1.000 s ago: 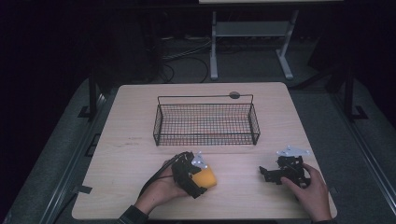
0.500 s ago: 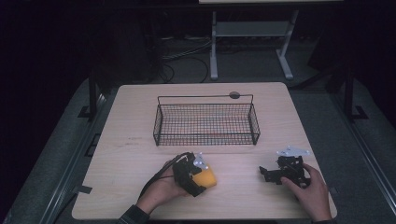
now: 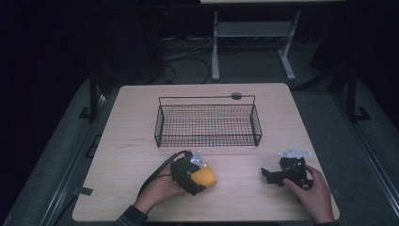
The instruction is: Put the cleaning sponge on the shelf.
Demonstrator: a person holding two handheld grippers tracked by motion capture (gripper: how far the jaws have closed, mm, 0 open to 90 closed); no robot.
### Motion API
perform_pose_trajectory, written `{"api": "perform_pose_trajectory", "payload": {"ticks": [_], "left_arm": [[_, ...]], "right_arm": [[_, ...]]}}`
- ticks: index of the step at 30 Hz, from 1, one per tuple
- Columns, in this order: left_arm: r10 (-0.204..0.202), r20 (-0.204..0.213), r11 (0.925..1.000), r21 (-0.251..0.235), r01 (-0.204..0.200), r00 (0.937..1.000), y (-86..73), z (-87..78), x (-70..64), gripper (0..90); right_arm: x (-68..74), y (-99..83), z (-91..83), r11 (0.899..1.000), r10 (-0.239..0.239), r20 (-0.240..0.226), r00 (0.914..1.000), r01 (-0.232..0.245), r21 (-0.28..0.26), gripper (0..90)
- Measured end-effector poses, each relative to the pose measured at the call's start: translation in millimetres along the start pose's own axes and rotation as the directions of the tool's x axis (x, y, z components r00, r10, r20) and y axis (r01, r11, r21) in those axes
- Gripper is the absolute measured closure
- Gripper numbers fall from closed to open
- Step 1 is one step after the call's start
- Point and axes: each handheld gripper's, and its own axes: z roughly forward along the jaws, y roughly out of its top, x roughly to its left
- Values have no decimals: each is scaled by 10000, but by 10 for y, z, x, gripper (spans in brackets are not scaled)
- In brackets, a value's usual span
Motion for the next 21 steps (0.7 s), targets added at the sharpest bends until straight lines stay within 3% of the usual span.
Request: {"api": "perform_pose_trajectory", "payload": {"ticks": [21], "left_arm": [[-243,193,9993,-275,248,9995,3,-243,132,224]], "right_arm": [[0,0,0,10000,-3,2,10000,3,-1,0]]}}
